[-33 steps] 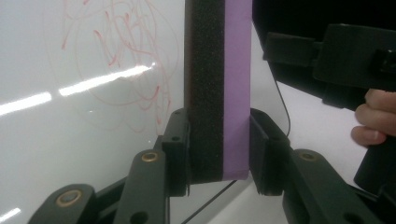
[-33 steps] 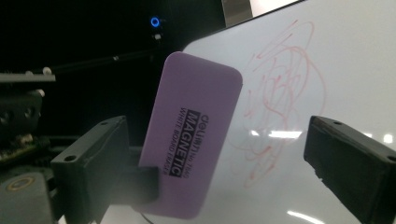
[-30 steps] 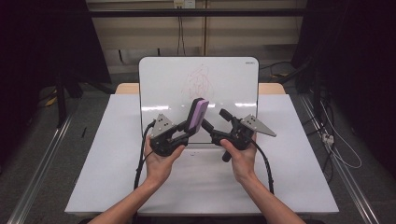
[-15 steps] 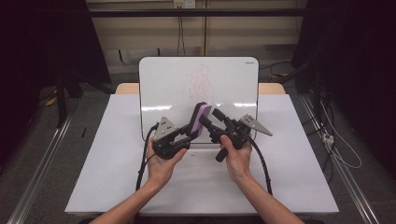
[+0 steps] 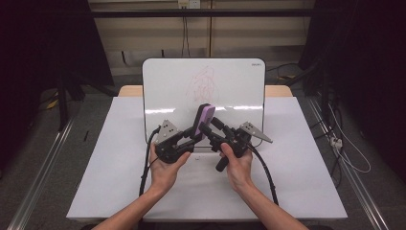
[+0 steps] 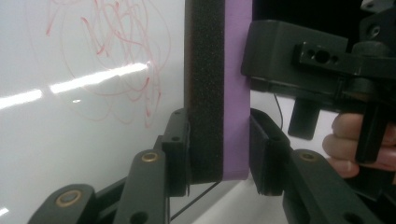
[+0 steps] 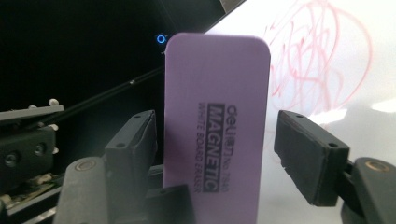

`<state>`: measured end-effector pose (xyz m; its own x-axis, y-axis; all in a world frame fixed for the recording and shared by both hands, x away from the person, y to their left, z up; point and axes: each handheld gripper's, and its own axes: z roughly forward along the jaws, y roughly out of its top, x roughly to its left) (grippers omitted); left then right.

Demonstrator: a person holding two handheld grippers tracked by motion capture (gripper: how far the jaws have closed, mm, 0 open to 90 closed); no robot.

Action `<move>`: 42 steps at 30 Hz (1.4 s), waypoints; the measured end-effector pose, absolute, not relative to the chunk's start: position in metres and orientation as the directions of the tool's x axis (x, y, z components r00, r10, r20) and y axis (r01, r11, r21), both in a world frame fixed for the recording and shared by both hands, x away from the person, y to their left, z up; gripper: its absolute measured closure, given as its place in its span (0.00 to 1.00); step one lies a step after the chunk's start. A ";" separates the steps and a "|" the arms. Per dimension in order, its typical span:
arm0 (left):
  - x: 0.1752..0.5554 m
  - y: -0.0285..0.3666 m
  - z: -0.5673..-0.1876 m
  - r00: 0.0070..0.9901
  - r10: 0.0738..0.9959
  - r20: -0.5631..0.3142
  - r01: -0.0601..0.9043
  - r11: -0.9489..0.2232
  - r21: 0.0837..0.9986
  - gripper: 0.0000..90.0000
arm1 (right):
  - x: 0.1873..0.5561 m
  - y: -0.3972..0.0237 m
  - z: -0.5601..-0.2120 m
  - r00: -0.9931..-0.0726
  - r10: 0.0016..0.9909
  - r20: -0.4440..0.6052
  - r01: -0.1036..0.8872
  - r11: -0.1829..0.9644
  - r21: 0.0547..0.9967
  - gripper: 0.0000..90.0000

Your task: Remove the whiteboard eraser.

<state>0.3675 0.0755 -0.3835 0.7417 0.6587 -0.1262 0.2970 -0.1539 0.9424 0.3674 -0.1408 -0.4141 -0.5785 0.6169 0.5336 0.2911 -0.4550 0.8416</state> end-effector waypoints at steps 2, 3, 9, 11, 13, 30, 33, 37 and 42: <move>0.367 0.075 -0.384 0.743 0.657 -0.128 0.298 -0.153 0.942 0.70 | 0.367 -0.140 -0.415 -0.573 0.616 0.541 0.297 -0.459 0.837 0.35; 0.368 0.075 -0.384 0.741 0.658 -0.130 0.298 -0.150 0.943 0.70 | 0.367 -0.140 -0.417 -0.566 0.615 0.549 0.309 -0.460 0.833 0.38; 0.367 0.074 -0.385 0.742 0.657 -0.135 0.301 -0.145 0.943 0.70 | 0.367 -0.139 -0.417 -0.573 0.607 0.551 0.314 -0.459 0.831 0.45; 0.367 0.074 -0.384 0.743 0.656 -0.130 0.295 -0.148 0.944 0.70 | 0.368 -0.140 -0.416 -0.575 0.593 0.564 0.323 -0.468 0.822 0.46; 0.367 0.074 -0.386 0.745 0.654 -0.132 0.297 -0.147 0.944 0.70 | 0.367 -0.140 -0.416 -0.572 0.599 0.560 0.321 -0.465 0.825 0.46; 0.368 0.079 -0.394 0.705 0.703 -0.095 0.331 -0.207 0.921 0.21 | 0.371 -0.158 -0.413 -0.522 0.719 0.460 0.264 -0.377 0.888 0.46; 0.370 0.089 -0.394 0.702 0.703 -0.113 0.366 -0.220 0.904 0.11 | 0.371 -0.159 -0.412 -0.512 0.751 0.417 0.249 -0.335 0.909 0.46; 0.369 0.107 -0.397 0.685 0.725 -0.074 0.376 -0.264 0.888 0.06 | 0.372 -0.161 -0.412 -0.510 0.797 0.323 0.222 -0.240 0.945 0.46; 0.367 0.123 -0.400 0.687 0.722 -0.076 0.389 -0.278 0.878 0.06 | 0.368 -0.163 -0.411 -0.504 0.833 0.228 0.192 -0.150 0.970 0.46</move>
<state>0.3667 0.1226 -0.3997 0.6872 0.7225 -0.0762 0.3893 -0.2777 0.8783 0.3682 -0.1631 -0.4109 -0.5044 0.8328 0.2283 0.1917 -0.1497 0.9700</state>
